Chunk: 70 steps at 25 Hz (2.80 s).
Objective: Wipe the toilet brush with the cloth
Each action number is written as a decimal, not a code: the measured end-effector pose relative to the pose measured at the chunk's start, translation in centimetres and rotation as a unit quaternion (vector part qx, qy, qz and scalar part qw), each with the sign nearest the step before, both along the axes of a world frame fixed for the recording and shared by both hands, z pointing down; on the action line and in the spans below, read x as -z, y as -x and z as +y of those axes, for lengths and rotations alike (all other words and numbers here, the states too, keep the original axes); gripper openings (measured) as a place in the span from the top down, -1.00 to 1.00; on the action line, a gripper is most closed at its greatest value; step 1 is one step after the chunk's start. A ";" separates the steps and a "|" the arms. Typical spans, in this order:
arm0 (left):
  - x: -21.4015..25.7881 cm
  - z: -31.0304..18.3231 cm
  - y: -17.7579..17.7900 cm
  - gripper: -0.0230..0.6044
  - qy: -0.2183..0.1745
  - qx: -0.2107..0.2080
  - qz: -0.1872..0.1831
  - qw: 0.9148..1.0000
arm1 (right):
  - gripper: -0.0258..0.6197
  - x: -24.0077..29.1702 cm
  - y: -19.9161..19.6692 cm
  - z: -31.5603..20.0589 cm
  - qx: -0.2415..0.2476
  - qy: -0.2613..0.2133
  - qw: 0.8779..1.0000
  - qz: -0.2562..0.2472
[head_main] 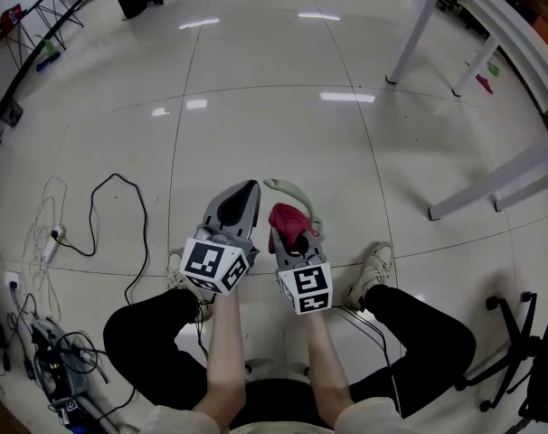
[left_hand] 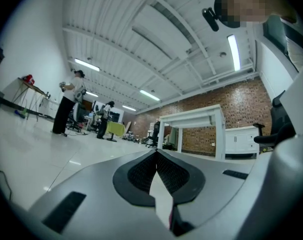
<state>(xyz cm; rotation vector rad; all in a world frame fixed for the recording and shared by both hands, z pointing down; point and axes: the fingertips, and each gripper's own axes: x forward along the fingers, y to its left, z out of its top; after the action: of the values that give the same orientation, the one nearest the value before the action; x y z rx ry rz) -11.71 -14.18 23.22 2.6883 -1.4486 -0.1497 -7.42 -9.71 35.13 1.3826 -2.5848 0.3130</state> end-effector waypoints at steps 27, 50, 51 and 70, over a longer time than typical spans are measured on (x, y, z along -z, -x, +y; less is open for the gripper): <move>-3.4 28.2 -2.2 0.91 0.034 0.095 0.043 0.994 | 0.82 4.5 -11.0 25.0 -0.043 -0.046 0.998 -0.011; 4.6 62.5 -13.4 0.91 -0.011 0.121 0.014 0.993 | 0.82 17.2 -22.1 58.0 -0.017 -0.146 0.988 -0.043; 4.9 62.8 -12.9 0.91 -0.016 0.125 0.013 0.992 | 0.82 17.7 -22.1 58.3 -0.018 -0.151 0.987 -0.048; 6.0 64.8 -9.4 0.91 -0.036 0.148 0.022 0.988 | 0.82 18.5 -20.3 59.0 -0.006 -0.163 0.986 -0.043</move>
<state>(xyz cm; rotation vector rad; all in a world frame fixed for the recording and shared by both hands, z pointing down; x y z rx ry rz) -2.30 50.65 17.20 2.4879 -1.8537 -0.2834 12.89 49.30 16.65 1.5152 -2.7951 -0.0553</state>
